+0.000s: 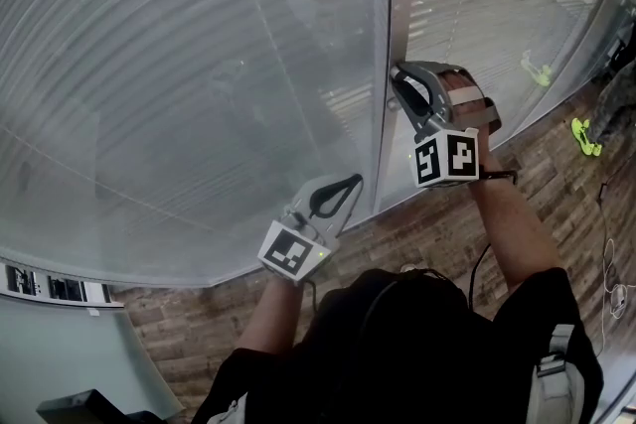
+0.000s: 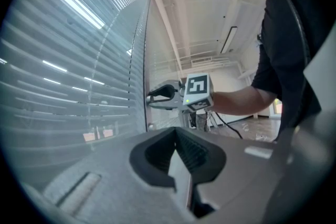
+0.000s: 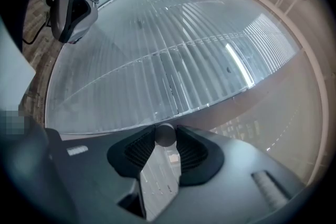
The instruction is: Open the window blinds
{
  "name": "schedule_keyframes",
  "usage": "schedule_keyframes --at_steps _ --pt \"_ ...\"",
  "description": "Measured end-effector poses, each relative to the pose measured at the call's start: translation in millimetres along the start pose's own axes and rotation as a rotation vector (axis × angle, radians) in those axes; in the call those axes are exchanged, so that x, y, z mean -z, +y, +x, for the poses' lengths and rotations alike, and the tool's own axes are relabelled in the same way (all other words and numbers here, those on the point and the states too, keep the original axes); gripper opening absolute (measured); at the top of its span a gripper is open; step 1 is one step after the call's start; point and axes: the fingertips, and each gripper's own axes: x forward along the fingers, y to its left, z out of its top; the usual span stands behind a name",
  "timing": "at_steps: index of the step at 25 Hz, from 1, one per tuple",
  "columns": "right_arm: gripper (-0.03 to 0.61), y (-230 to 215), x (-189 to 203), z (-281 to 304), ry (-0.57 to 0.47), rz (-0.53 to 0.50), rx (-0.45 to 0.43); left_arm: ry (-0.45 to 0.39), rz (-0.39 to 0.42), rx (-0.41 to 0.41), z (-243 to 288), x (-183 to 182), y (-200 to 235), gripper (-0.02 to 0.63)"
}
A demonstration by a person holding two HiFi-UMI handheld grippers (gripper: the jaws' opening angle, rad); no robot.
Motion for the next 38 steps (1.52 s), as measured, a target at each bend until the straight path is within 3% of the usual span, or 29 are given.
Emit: schedule_keyframes --at_steps 9,15,29,38 --pt "0.129 -5 0 -1 -0.023 0.182 0.000 0.002 0.000 0.001 0 1 -1 0.004" --pt "0.129 -8 0 -1 -0.042 0.359 -0.005 0.004 -0.002 0.006 0 2 -2 0.004" --pt "0.127 -11 2 0 -0.050 0.561 -0.002 0.004 -0.007 0.002 0 2 -3 0.005" --pt "0.127 -15 6 1 -0.068 0.753 0.035 0.005 -0.016 0.000 -1 5 -5 0.005"
